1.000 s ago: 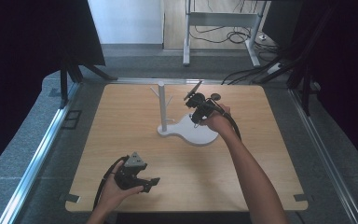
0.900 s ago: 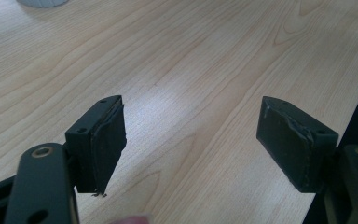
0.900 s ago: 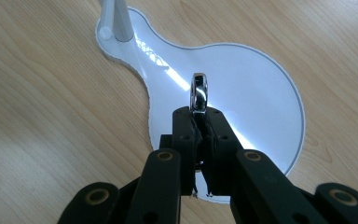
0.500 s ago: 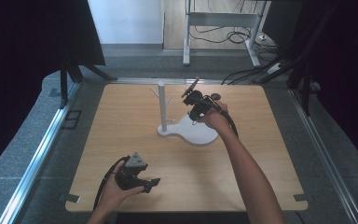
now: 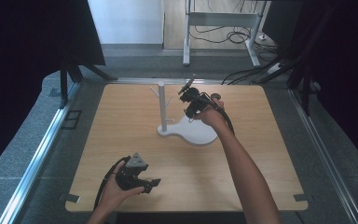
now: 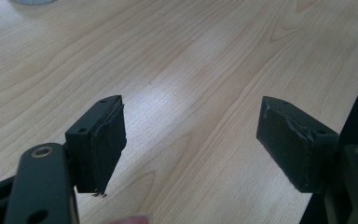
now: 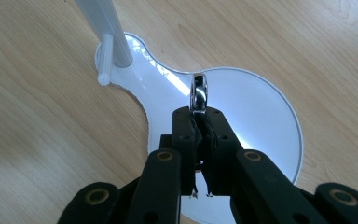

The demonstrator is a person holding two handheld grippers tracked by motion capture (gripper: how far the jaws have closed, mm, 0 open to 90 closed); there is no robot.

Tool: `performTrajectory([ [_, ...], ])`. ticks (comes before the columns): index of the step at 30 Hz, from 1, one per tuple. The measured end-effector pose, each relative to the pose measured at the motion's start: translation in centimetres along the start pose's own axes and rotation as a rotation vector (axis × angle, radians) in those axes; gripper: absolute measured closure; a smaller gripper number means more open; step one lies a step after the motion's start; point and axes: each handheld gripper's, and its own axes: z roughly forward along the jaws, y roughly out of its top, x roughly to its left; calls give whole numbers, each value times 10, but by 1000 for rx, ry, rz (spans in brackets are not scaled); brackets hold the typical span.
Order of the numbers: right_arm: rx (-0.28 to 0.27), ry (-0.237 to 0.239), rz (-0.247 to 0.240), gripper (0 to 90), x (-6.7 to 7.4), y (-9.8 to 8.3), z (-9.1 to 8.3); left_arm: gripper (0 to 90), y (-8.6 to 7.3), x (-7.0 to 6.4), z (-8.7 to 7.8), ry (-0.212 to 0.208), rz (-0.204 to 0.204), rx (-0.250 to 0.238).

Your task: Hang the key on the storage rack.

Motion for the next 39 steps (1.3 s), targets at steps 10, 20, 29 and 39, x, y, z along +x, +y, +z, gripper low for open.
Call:
performTrajectory([
  [10,-14,7,6,845,1,6,-2,243,0,0,1,-5,6,3],
  [20,-27,-2,2,845,1,15,-9,243,0,-1,1,-7,3,1],
  [29,-34,-12,4,846,1,24,-13,243,0,-1,0,-8,3,0],
  [39,-45,-17,4,845,-2,31,-13,243,0,-1,0,-11,2,0],
])
